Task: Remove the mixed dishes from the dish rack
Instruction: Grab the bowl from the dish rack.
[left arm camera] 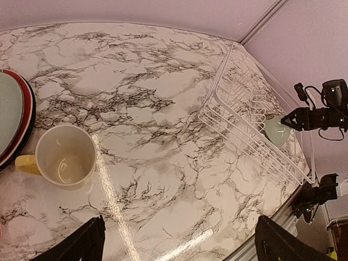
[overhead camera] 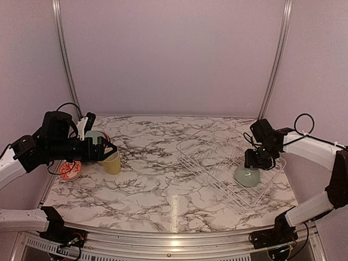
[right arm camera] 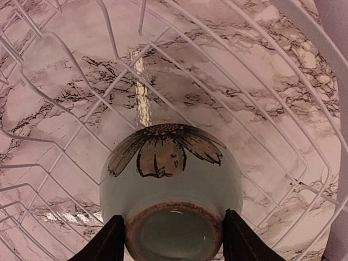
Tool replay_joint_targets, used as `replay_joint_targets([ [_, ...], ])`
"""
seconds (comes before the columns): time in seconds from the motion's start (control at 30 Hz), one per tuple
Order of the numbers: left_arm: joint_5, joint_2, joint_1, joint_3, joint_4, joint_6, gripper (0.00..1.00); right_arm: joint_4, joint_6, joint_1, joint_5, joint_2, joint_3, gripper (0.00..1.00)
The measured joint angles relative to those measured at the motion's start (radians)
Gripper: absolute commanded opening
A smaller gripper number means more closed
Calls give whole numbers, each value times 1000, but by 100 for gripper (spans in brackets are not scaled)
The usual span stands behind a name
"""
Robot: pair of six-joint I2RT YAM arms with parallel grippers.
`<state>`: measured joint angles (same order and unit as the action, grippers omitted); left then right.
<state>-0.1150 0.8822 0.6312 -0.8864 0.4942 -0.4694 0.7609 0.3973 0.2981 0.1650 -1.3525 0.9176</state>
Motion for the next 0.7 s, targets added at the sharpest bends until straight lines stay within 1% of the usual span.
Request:
replay_joint_targets([
  [0.1, 0, 0, 0, 4, 0, -3, 99, 1, 2, 0, -1, 4, 0, 51],
  [0.33, -9, 0, 0, 5, -5, -22, 99, 7, 2, 0, -1, 22, -10, 45],
  [0.47, -17, 0, 0, 5, -18, -30, 99, 10, 5, 0, -6, 48, -26, 39],
  [0.7, -30, 0, 0, 5, -32, -60, 99, 2, 22, 0, -25, 93, -32, 32],
])
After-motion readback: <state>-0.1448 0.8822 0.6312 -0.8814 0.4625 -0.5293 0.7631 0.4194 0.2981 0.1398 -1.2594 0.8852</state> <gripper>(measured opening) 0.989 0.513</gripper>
